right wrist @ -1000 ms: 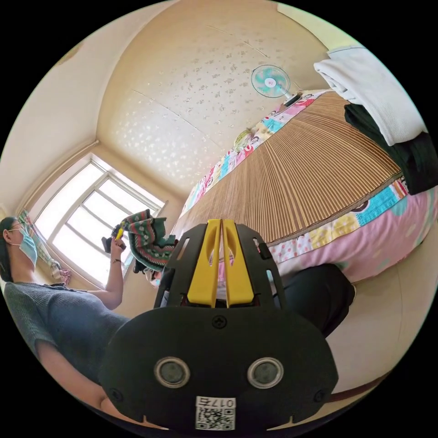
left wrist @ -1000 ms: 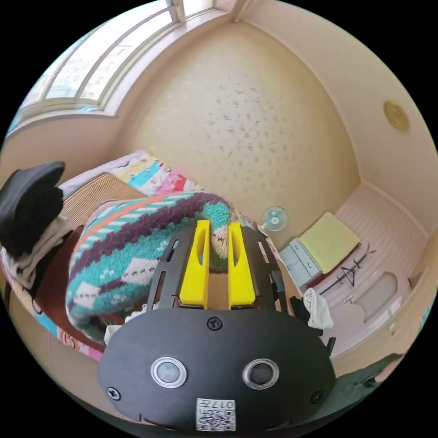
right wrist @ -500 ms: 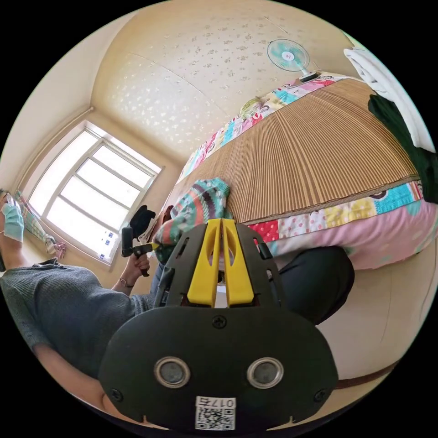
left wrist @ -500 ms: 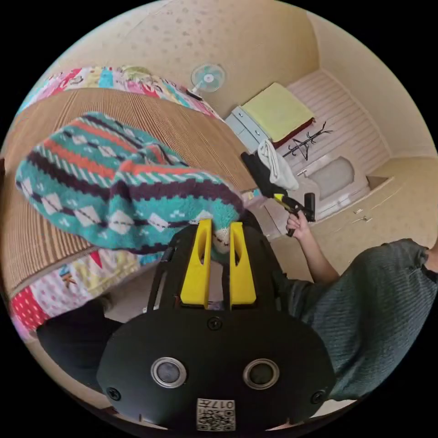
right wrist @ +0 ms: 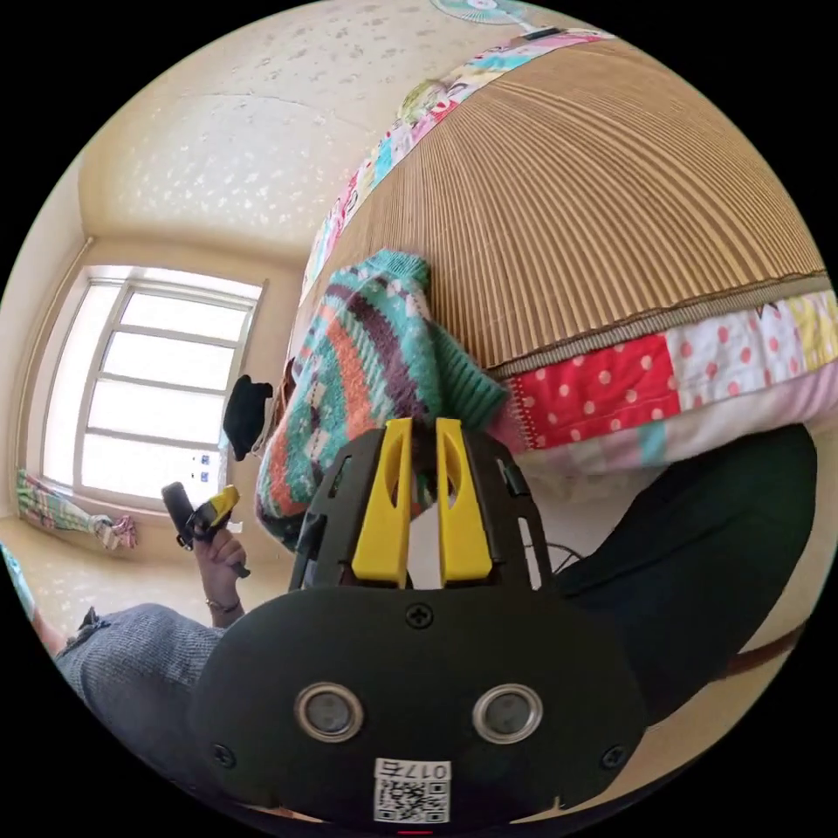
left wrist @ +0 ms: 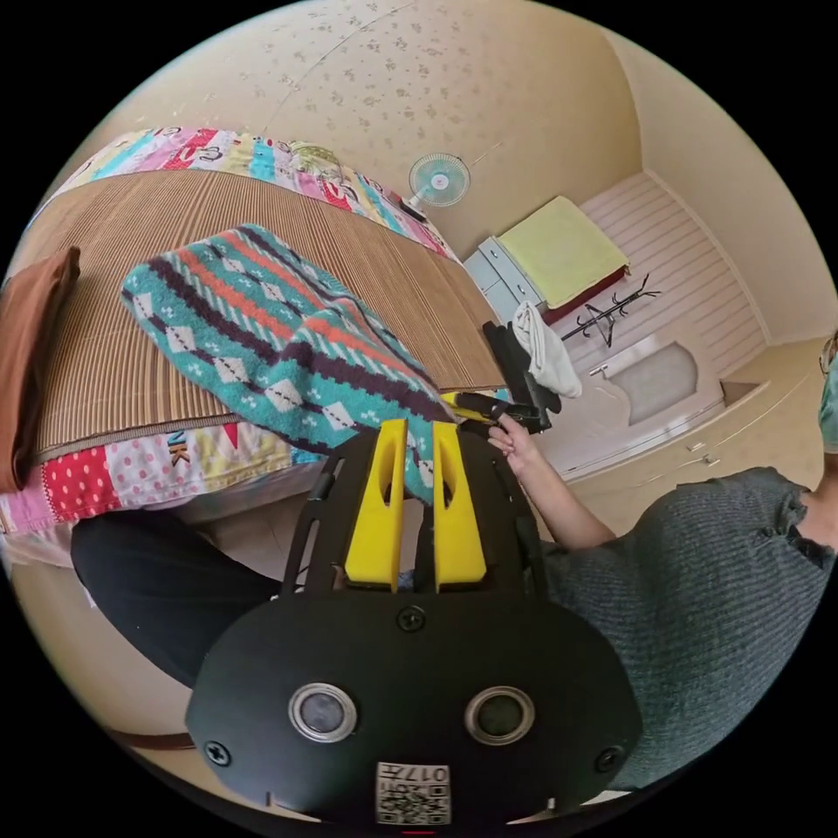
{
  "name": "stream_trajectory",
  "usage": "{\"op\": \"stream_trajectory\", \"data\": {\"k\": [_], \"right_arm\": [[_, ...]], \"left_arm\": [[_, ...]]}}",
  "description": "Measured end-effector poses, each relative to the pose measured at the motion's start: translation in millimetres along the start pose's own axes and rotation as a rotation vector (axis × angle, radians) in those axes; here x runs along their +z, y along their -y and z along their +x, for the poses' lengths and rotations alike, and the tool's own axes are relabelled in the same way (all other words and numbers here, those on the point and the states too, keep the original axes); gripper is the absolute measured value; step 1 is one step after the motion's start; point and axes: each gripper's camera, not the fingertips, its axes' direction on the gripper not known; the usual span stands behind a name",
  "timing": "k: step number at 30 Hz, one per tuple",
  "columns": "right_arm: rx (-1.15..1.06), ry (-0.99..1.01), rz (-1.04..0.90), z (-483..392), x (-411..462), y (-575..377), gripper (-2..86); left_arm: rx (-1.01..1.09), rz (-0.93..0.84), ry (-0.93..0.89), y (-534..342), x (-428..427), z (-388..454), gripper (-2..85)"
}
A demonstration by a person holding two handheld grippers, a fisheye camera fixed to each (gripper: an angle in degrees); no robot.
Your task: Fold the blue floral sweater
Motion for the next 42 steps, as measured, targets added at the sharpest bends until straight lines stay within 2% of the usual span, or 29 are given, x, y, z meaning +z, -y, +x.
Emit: {"op": "stream_trajectory", "data": {"k": [5,9,11,13,16,18,21,22,23,24,26,28,30,32,34,36,38,41,42], "right_arm": [[-0.260,0.226,0.044,-30.8,-39.6,-15.7,3.0],[-0.569,0.367,-0.074,-91.6,-24.4,-33.0,2.4],[-0.634,0.389,-0.138,-106.5,-2.2,-43.9,2.3],[-0.655,0.408,-0.184,-113.4,19.8,-55.2,2.2],[-0.661,0.413,-0.225,-111.8,42.5,-76.7,2.2],[-0.637,0.403,-0.252,-96.9,50.9,-91.8,2.1],[-0.632,0.406,-0.277,-75.8,41.2,-108.8,2.0],[-0.635,0.421,-0.273,-72.5,35.6,-111.8,1.9],[-0.640,0.464,-0.255,-66.5,21.2,-117.1,1.7],[-0.644,0.539,-0.209,-60.4,0.7,-121.1,1.4],[-0.647,0.715,-0.102,-48.6,-37.9,-124.5,1.1],[-0.653,0.820,-0.013,-36.7,-71.7,-128.0,0.9],[-0.664,0.712,0.066,-25.4,-100.2,-134.9,0.8],[-0.638,0.589,0.070,-16.6,-104.7,-135.9,1.0],[-0.610,0.525,0.049,-10.8,-101.4,-134.7,1.3],[-0.628,0.486,0.048,-16.7,-92.4,-136.4,2.6],[-0.648,0.456,0.029,-29.1,-78.5,-134.1,4.5],[-0.689,0.434,0.000,-57.4,-48.6,-127.1,9.9],[-0.716,0.426,-0.018,-70.6,-34.4,-125.6,12.8]], "left_arm": [[0.015,-0.012,-0.059,33.0,-14.3,5.6,8.6],[0.065,0.071,0.078,72.0,-26.8,34.2,9.4],[0.049,0.022,0.193,99.2,-16.2,36.2,13.1],[-0.001,-0.062,0.207,111.0,1.5,18.8,14.0],[-0.041,-0.212,0.239,107.1,31.1,-10.0,9.1],[-0.024,-0.276,0.198,98.4,40.3,-18.2,6.1],[0.010,-0.317,-0.016,83.9,20.2,-27.3,4.8],[0.025,-0.286,-0.155,76.7,-2.9,-32.6,4.6],[0.062,-0.221,-0.318,68.4,-35.3,-37.3,4.4],[0.089,-0.184,-0.400,64.3,-53.3,-38.4,4.3],[0.280,0.042,-0.684,43.3,-154.1,-33.4,4.2],[0.429,0.179,-0.794,29.3,-239.9,-30.7,4.2],[0.618,0.273,-0.839,12.6,-329.4,-19.9,4.2],[0.909,0.338,-0.793,-17.0,-438.4,17.2,4.1],[1.128,0.412,-0.760,-45.2,-502.2,46.8,4.1],[1.293,0.469,-0.857,-61.6,-546.8,62.7,4.1],[1.382,0.537,-1.157,-58.1,-577.1,60.2,4.1],[1.296,0.640,-1.519,-40.1,-577.5,42.0,4.1],[1.278,0.657,-1.565,-38.7,-574.7,40.2,4.1]]}}
